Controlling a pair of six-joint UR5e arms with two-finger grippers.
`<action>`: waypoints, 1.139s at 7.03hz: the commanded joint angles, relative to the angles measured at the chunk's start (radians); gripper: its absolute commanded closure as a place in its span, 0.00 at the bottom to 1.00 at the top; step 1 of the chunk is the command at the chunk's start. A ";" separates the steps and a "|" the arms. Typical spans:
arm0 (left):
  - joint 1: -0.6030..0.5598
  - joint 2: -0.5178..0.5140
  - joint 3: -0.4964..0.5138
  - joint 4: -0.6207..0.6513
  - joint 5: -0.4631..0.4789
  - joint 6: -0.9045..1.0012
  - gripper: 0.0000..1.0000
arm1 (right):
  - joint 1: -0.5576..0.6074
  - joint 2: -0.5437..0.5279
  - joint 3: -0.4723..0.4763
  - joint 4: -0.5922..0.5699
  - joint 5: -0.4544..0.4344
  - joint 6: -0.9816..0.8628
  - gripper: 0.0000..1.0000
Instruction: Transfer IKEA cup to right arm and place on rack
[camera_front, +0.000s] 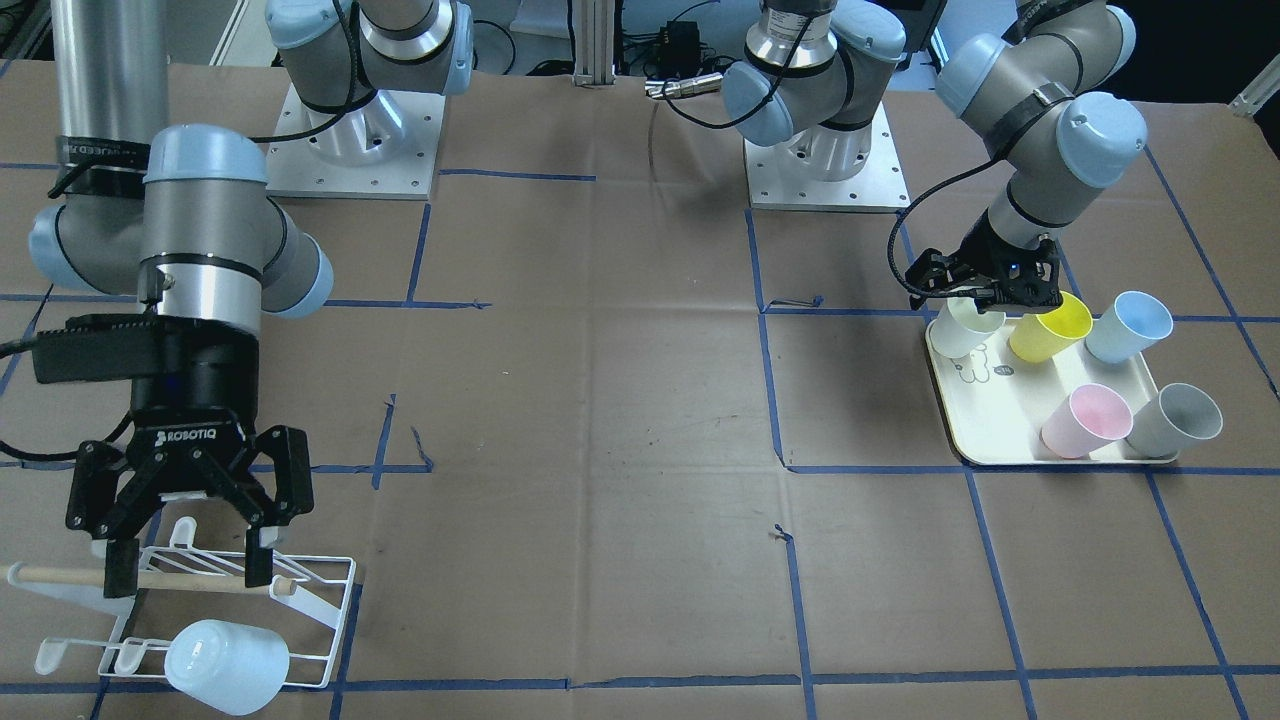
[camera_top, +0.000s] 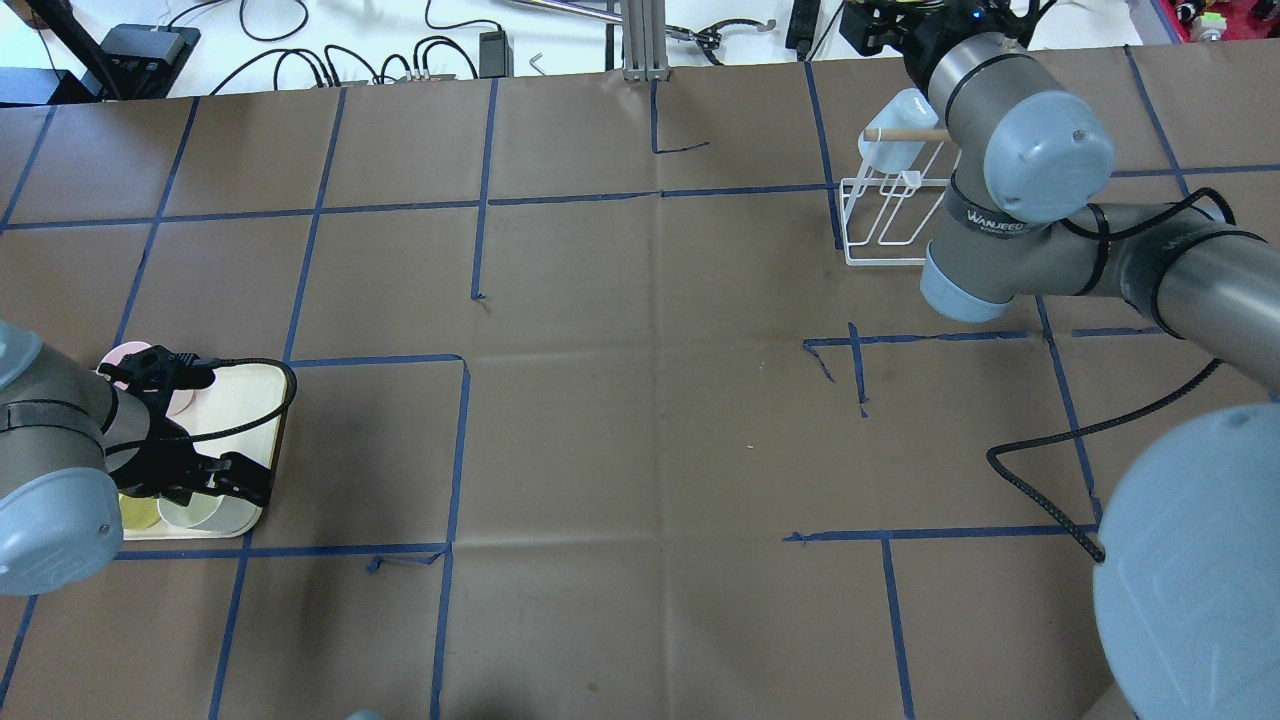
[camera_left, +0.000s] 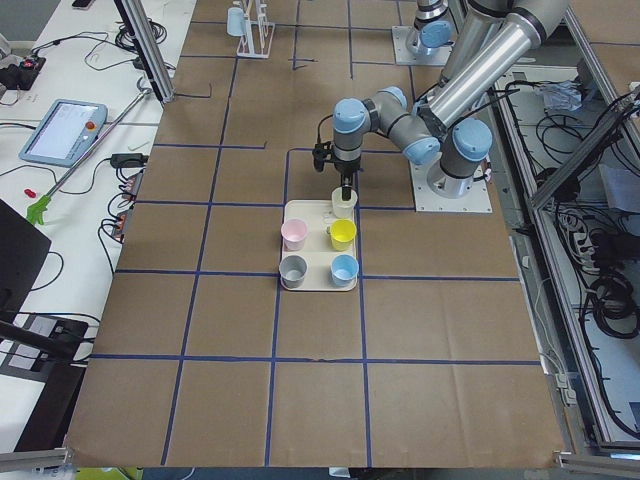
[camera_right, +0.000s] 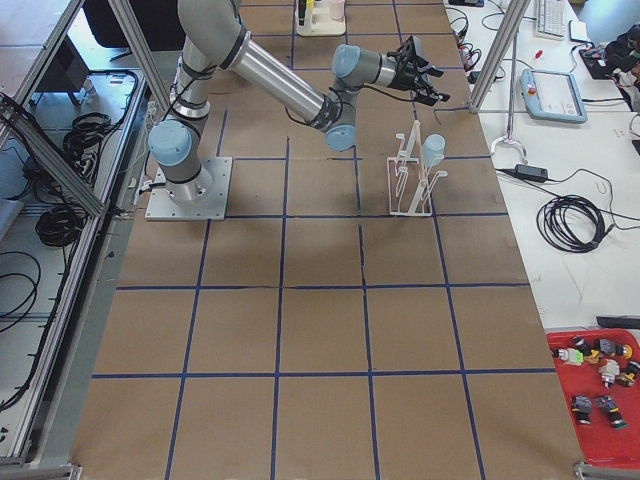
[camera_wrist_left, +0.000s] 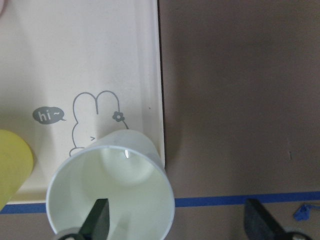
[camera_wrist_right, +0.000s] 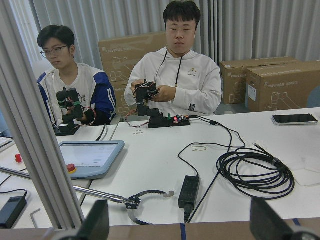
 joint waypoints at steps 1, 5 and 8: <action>0.000 -0.003 0.003 0.001 0.023 0.000 0.64 | 0.024 -0.132 0.125 -0.010 0.013 0.268 0.00; 0.000 -0.002 0.009 -0.005 0.025 -0.009 1.00 | 0.144 -0.194 0.201 -0.088 0.022 0.787 0.00; -0.009 0.021 0.151 -0.122 0.016 -0.009 1.00 | 0.165 -0.184 0.237 -0.154 0.042 1.052 0.00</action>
